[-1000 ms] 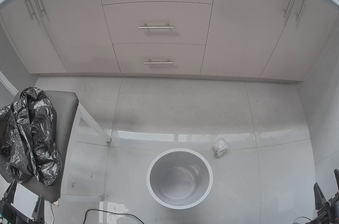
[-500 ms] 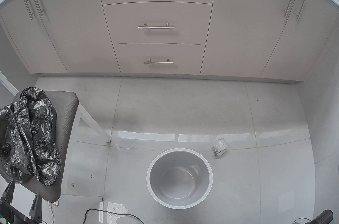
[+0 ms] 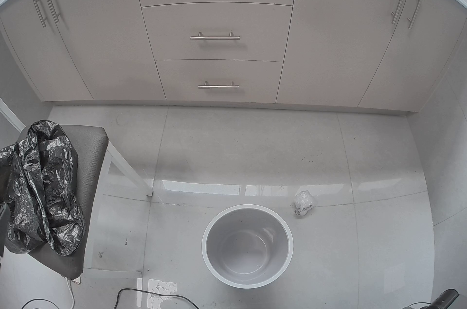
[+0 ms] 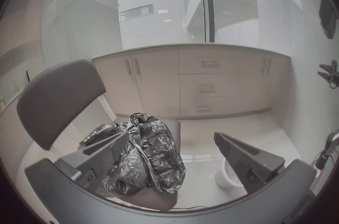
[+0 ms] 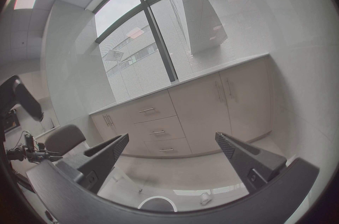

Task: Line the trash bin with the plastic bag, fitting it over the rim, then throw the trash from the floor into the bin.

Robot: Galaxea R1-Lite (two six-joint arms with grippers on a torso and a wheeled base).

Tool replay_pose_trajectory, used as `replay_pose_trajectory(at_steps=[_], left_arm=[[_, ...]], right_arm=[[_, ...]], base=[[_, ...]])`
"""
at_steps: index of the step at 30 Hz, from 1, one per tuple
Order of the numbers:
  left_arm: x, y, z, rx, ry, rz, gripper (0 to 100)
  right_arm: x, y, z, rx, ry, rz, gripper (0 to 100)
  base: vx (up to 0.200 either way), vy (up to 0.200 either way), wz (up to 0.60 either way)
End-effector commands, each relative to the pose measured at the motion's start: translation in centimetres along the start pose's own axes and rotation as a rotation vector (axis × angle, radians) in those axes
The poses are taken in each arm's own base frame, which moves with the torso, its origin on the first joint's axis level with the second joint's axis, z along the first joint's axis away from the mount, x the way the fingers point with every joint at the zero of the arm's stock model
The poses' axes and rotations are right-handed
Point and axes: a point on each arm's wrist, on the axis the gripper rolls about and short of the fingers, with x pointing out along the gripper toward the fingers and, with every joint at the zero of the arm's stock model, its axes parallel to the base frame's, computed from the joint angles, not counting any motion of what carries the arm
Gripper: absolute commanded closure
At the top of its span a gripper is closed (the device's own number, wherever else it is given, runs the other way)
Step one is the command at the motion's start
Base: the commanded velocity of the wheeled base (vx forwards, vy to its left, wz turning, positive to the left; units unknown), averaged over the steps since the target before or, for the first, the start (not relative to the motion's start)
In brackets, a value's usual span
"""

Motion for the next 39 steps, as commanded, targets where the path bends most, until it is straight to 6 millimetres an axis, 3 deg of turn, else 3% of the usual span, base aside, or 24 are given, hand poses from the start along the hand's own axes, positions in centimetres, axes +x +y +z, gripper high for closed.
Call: replay_pose_trajectory(at_steps=[1, 3, 5, 9, 18, 23, 32, 39], left_arm=[[17.5, 0.3, 5.7, 0.239, 0.375, 0.041, 0], [18.8, 0.8, 5.5, 0.236, 0.371, 0.072, 0], [21.7, 2.4, 4.2, 0.232, 0.415, 0.135, 0], [23.6, 4.4, 3.2, 0.218, 0.438, 0.211, 0], [23.6, 8.0, 3.9, 0.218, 0.408, 0.359, 0], [24.8, 9.8, 3.7, 0.206, 0.43, 0.39, 0], [26.4, 12.3, 3.4, 0.134, 0.406, 0.237, 0], [29.7, 15.8, 2.1, 0.056, 0.385, 0.042, 0]], right_arm=[[10.7, -1.1, -2.8, 0.165, 0.18, 0.083, 0], [10.9, -1.2, -3.0, 0.163, 0.188, 0.074, 0], [10.9, -1.3, -3.3, 0.158, 0.201, 0.072, 0], [10.6, -1.3, -3.3, 0.164, 0.198, 0.076, 0], [10.7, -1.2, -3.4, 0.16, 0.202, 0.081, 0], [10.8, -1.3, -3.6, 0.161, 0.214, 0.079, 0], [11.2, -1.4, -4.1, 0.165, 0.235, 0.072, 0], [12.1, -1.8, -5.3, 0.177, 0.288, 0.053, 0]], base=[[0.0, 0.0, 0.0], [0.0, 0.0, 0.0], [0.0, 0.0, 0.0], [0.0, 0.0, 0.0], [0.0, 0.0, 0.0], [0.0, 0.0, 0.0], [0.0, 0.0, 0.0], [0.0, 0.0, 0.0]])
